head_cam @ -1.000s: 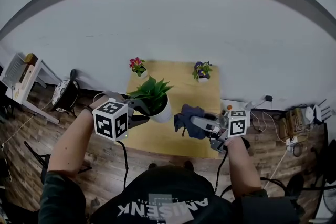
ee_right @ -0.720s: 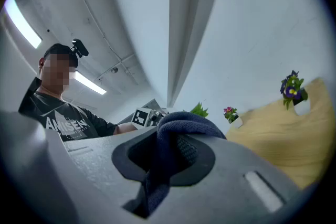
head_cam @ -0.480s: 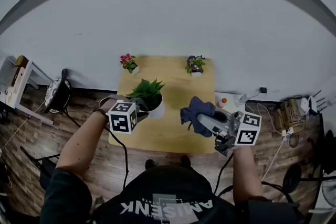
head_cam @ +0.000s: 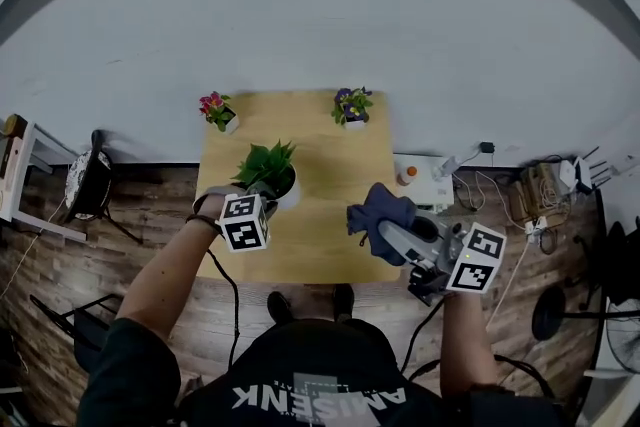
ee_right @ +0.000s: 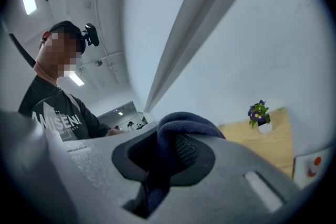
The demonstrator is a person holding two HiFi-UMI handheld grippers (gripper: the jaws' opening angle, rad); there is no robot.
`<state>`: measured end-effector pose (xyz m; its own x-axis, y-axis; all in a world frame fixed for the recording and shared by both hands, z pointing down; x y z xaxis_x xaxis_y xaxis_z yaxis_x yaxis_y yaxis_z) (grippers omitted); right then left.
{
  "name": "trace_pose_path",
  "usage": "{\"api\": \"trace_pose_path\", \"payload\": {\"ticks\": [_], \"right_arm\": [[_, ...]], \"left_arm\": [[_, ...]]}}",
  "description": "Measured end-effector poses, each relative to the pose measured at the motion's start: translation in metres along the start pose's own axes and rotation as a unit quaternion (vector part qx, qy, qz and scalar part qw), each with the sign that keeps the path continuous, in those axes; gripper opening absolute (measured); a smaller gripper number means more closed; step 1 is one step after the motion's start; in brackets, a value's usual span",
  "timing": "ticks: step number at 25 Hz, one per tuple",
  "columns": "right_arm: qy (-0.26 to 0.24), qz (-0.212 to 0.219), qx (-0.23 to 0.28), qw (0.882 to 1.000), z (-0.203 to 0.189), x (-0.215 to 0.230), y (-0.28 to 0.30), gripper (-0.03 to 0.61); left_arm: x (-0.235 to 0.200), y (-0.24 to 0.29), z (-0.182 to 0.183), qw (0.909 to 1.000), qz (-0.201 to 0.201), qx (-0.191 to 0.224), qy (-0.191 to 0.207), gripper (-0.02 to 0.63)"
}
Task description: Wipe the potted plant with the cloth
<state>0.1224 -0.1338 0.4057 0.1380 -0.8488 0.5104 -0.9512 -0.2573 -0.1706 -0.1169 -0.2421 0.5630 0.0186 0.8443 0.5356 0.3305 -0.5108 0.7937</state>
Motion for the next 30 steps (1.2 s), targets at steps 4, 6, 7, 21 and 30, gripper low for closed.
{"api": "trace_pose_path", "payload": {"ticks": [4, 6, 7, 21, 30], "right_arm": [[0.009, -0.019, 0.011, 1.000, -0.003, 0.004, -0.010, 0.046], [0.015, -0.031, 0.019, 0.999, -0.005, 0.008, -0.015, 0.046], [0.017, -0.039, 0.023, 0.999, -0.006, 0.011, -0.018, 0.046], [0.047, -0.083, 0.044, 0.994, -0.019, 0.033, -0.051, 0.046], [0.041, -0.071, 0.031, 0.996, -0.017, 0.041, -0.047, 0.046]], "left_arm": [[0.000, 0.023, 0.007, 0.9998, 0.018, 0.000, 0.000, 0.023], [0.001, 0.032, 0.015, 0.9998, 0.020, 0.005, -0.004, 0.023], [0.002, 0.037, 0.020, 0.9998, 0.018, 0.008, -0.005, 0.023], [0.024, 0.089, 0.073, 0.9984, 0.010, 0.013, 0.054, 0.020], [0.030, 0.084, 0.081, 0.9991, 0.012, 0.033, 0.026, 0.070]]}}
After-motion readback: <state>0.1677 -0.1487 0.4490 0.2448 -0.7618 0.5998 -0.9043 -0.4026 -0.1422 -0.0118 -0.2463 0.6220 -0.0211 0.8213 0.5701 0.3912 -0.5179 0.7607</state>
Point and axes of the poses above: the fingertips, and each gripper's own axes: y forward along the fingers, x to its right, z out of its top, the point moved 6 cm from there along -y, backward along the fingers, and after that the axes turned 15 degrees about z, right-handed, at the moved point
